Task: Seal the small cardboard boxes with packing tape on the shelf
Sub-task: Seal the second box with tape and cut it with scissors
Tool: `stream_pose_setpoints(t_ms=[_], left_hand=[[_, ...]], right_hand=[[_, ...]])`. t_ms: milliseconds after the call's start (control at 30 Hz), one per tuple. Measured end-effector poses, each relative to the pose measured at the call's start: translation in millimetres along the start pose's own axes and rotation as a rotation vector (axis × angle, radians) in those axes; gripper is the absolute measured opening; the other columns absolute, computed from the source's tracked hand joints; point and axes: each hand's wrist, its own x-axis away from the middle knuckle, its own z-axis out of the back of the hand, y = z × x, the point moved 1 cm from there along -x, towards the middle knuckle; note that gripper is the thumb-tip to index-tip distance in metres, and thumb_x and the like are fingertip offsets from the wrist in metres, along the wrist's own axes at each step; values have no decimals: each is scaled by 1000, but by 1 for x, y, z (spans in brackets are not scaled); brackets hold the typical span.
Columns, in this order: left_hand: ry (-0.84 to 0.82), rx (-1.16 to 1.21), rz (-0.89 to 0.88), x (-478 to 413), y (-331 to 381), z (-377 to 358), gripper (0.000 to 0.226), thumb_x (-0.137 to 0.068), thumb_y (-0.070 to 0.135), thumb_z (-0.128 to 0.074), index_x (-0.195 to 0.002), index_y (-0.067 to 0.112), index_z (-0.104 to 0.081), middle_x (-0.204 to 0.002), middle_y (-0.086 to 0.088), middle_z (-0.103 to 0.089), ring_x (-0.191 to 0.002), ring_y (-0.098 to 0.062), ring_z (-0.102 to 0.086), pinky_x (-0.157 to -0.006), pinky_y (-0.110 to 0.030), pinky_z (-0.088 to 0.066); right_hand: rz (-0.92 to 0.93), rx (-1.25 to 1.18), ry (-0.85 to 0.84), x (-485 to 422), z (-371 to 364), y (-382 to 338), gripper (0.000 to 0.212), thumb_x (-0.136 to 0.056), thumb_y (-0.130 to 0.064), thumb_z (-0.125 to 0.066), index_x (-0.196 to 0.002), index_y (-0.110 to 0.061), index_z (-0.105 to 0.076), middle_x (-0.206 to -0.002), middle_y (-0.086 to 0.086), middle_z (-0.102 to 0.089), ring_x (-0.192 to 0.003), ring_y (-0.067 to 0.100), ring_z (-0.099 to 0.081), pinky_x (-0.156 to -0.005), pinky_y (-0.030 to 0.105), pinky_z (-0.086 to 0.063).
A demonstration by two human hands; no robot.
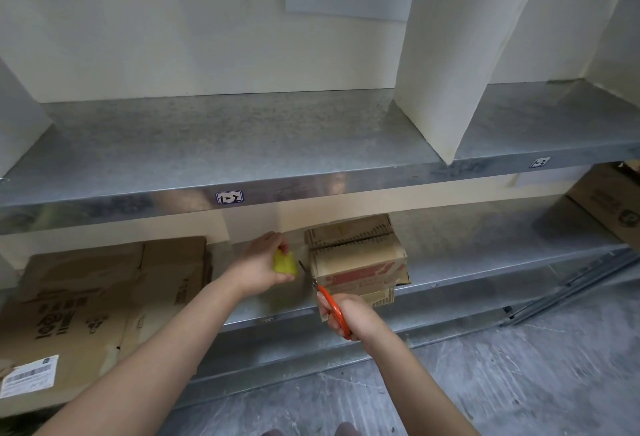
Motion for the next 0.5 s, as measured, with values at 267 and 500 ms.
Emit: stream_pose_setpoints(t_ms=[267, 500], left_hand=[[30, -37, 44, 1, -2, 2, 46, -70, 32, -83, -94, 26, -45, -106, 5, -50, -95, -16, -48, -74, -26, -35], [51, -59, 98, 4, -10, -3, 47, -68, 38, -83, -93, 30, -44, -105, 7, -51, -94, -16, -50, -72, -26, -35]], right_hand=[[139, 550, 210, -3, 4, 1, 48, -74, -80, -47, -83, -36, -63, -80, -12, -68, -83, 15, -64, -71, 29, -46], [246, 813, 298, -5, -4, 10, 58, -72, -87, -39, -103, -38, -48, -96, -6, -66, -98, 25, -63, -77, 34, -46]])
